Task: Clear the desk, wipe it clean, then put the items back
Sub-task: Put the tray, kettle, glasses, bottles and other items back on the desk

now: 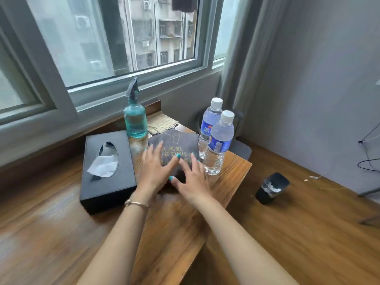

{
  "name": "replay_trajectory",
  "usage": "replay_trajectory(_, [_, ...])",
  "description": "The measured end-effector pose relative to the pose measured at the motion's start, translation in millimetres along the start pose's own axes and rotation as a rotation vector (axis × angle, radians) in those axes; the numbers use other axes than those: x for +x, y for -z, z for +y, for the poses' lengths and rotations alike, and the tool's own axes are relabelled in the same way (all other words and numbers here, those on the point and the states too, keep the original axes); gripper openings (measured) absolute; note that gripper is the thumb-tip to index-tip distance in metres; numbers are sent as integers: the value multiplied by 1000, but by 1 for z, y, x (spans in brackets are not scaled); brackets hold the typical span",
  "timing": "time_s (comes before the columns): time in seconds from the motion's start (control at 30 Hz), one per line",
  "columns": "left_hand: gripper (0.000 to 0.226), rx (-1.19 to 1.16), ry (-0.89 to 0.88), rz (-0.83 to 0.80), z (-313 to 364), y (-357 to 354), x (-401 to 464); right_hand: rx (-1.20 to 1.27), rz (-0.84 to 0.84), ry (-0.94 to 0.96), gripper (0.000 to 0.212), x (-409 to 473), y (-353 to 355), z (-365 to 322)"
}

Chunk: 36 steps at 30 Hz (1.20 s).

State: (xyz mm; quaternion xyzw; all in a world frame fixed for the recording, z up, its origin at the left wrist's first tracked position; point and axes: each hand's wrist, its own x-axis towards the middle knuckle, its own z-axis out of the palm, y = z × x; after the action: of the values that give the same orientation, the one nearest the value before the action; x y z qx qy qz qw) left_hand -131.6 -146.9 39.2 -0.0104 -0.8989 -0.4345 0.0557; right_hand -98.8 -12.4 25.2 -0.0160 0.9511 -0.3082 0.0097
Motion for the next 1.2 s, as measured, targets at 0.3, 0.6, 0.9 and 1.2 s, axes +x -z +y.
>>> replay_trajectory(0.3, [111, 70, 194, -72, -38, 0, 32, 70, 149, 62, 46, 34, -11, 7])
replay_trajectory(0.6, [108, -176, 255, -9, -47, 21, -8, 162, 111, 240, 40, -21, -11, -5])
replay_trajectory(0.9, [102, -504, 533, 140, -52, 19, -38, 627, 28, -170, 107, 9, -19, -21])
replay_trajectory(1.2, [110, -431, 55, 337, -4, 67, -113, 496, -68, 596, 114, -26, 27, -18])
